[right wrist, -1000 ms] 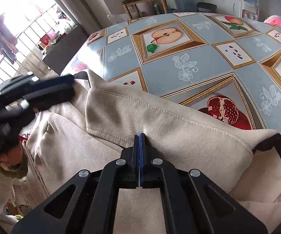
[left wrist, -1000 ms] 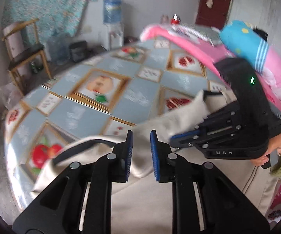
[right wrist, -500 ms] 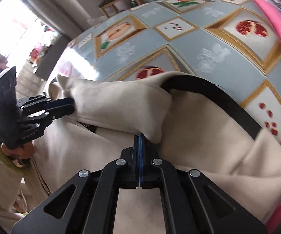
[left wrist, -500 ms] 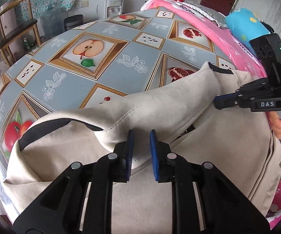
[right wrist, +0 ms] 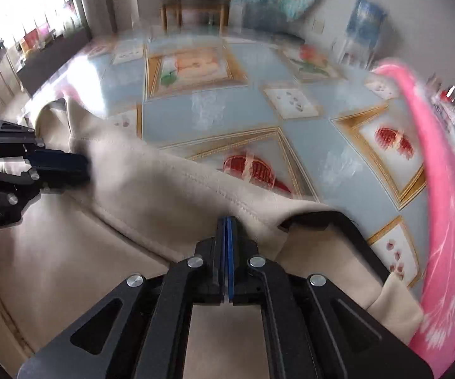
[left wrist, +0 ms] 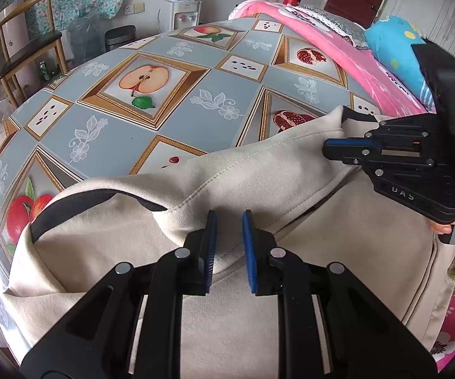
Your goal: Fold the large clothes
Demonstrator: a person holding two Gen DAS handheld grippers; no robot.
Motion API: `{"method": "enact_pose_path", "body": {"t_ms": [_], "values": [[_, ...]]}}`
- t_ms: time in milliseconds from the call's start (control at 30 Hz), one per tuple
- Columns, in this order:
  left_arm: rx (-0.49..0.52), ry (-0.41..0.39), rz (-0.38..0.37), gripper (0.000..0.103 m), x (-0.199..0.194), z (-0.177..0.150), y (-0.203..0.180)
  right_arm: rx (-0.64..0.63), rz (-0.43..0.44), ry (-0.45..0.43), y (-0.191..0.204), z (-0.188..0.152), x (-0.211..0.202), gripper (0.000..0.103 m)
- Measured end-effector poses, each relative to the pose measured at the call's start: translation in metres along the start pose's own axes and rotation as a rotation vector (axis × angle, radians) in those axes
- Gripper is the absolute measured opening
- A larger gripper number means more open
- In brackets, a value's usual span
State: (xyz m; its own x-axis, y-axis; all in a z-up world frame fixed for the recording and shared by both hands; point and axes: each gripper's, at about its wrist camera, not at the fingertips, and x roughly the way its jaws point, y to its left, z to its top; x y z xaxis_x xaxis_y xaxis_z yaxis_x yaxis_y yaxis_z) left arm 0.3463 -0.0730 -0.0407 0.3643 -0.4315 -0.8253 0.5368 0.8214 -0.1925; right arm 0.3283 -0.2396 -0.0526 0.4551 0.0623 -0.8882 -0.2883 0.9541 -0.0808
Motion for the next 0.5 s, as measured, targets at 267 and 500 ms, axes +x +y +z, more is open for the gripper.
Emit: {"method": "enact_pose_path", "body": {"t_ms": [267, 500], "values": [[-0.005, -0.006, -0.017, 0.017, -0.002, -0.002, 0.003, 0.023, 0.147, -0.100, 0.026, 0.021, -0.029, 0.004], [-0.021, -0.014, -0.037, 0.017, -0.002, -0.003, 0.006, 0.051, 0.147, -0.035, 0.027, 0.023, 0.002, 0.004]]}}
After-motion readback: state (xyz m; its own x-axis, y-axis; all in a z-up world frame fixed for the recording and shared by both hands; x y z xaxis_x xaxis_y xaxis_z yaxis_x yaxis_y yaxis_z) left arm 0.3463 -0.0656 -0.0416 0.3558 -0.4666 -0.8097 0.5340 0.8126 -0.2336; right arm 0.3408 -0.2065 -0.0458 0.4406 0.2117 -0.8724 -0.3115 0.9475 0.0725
